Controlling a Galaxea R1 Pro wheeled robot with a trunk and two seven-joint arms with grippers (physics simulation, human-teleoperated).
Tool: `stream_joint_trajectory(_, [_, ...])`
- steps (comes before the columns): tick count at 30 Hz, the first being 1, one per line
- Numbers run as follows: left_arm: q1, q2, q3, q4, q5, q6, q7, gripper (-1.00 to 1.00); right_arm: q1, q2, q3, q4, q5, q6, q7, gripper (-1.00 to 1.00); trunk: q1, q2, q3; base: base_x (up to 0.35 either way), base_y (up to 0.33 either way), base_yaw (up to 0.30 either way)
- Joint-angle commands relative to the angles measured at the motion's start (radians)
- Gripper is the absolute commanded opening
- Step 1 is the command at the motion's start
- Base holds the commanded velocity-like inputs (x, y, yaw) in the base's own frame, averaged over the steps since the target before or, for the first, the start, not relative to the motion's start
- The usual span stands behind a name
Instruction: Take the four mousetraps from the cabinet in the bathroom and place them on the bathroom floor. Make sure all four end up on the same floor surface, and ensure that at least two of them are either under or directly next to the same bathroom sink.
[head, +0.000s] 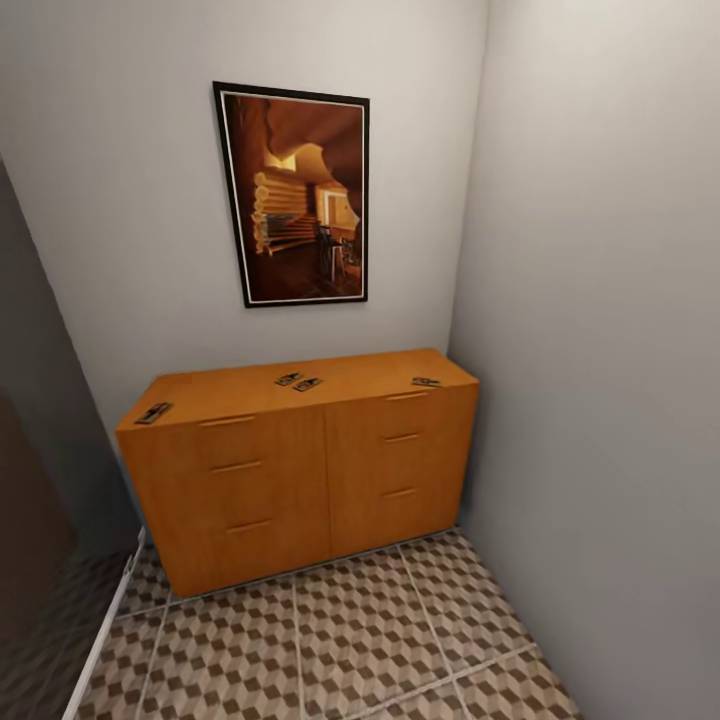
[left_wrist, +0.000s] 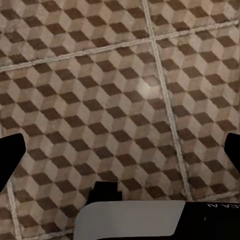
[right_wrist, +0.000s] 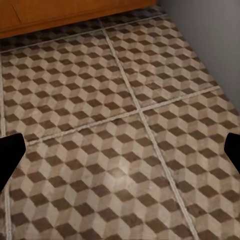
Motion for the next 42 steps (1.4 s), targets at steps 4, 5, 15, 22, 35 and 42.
stream_joint_trajectory(4, [0.000,0.000,0.000,0.000,0.005,-0.002,0.000,1.00,0.000,0.000,0.000,0.000,0.000,-0.002,-0.003,1.00,0.001,0.000,-0.001,0.335,0.000,0.000])
stream_joint_trajectory(5, [0.000,0.000,0.000,0.000,0.005,-0.002,0.000,1.00,0.000,0.000,0.000,0.000,0.000,-0.003,-0.003,1.00,0.001,0.000,-0.001,0.335,0.000,0.000])
stream_joint_trajectory(15, [0.000,0.000,0.000,0.000,0.006,-0.002,0.000,1.00,0.000,0.000,0.000,0.000,0.000,-0.003,-0.003,1.00,0.001,0.000,-0.001,0.326,0.000,0.000])
stream_joint_trajectory(22, [0.000,0.000,0.000,0.000,0.005,-0.002,0.000,1.00,0.000,0.000,0.000,0.000,0.000,-0.003,-0.003,1.00,0.001,0.000,-0.001,0.095,0.000,0.000])
stream_joint_trajectory(35, [0.000,0.000,0.000,0.001,0.006,-0.002,0.000,1.00,0.000,0.000,0.000,0.000,0.000,-0.001,0.001,1.00,0.001,0.000,-0.001,0.004,0.000,0.000])
stream_joint_trajectory(42, [0.000,0.000,0.000,0.001,0.006,-0.002,0.000,1.00,0.000,0.000,0.001,0.000,0.000,-0.001,0.003,1.00,0.001,0.000,-0.001,0.000,0.000,0.000])
